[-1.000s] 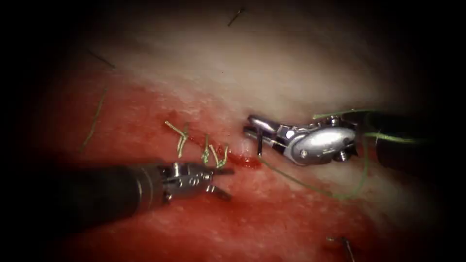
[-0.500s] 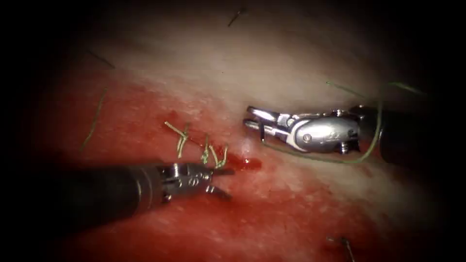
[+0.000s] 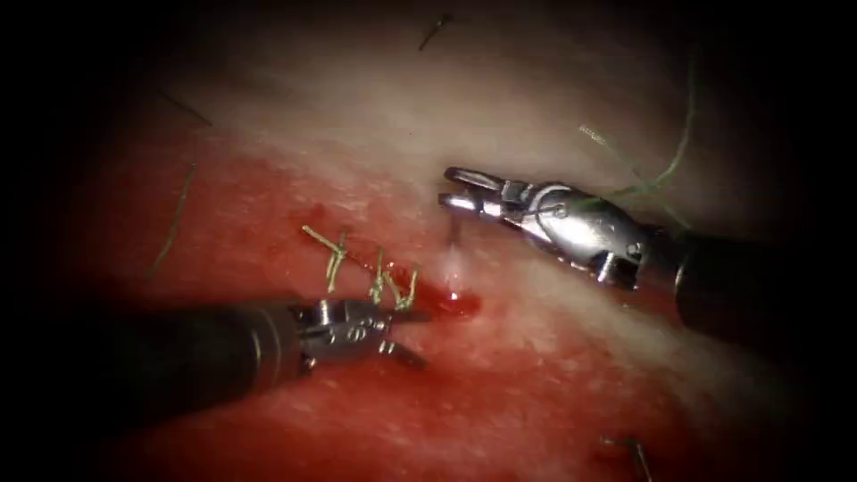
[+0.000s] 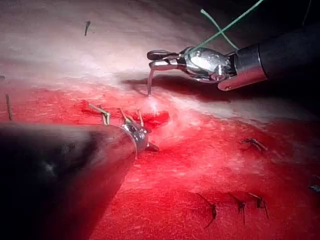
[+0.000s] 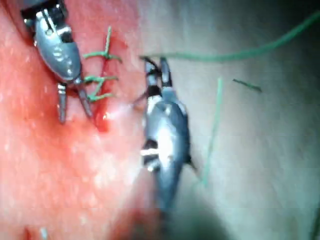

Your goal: Wound Closure

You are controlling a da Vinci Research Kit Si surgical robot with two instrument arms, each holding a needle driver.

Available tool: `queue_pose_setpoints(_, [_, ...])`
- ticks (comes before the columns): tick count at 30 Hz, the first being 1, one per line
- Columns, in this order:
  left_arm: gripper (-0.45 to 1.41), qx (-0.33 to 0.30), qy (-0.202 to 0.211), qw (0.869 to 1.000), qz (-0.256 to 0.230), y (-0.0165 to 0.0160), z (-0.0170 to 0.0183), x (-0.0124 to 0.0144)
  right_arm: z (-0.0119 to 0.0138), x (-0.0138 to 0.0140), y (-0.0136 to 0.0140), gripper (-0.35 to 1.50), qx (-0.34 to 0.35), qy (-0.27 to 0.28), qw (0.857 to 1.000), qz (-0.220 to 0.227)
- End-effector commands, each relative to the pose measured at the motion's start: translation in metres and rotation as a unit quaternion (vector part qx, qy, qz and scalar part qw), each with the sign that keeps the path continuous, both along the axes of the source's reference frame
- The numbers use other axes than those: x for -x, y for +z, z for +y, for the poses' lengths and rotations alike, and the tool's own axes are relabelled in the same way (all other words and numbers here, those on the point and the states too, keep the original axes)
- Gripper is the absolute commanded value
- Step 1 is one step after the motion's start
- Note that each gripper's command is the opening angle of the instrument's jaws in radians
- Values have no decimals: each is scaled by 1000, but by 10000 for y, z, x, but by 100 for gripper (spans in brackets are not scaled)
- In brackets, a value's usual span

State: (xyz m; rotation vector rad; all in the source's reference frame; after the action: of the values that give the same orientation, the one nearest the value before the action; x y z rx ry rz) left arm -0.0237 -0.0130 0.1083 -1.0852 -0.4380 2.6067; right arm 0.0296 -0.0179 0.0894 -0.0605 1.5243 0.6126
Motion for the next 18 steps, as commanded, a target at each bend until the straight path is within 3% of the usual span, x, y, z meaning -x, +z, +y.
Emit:
queue_pose_setpoints(1, [17,0,0,1000,-1,7,-2,5,4,-10,6,-35,-11,1,1000,6])
queue_pose_setpoints(9, [17,0,0,1000,0,7,-2,6,7,-9,14,-35,-109,3,993,34])
queue_pose_setpoints(18, [17,0,1,1000,1,7,-2,5,-1,-15,32,-35,-256,1,966,30])
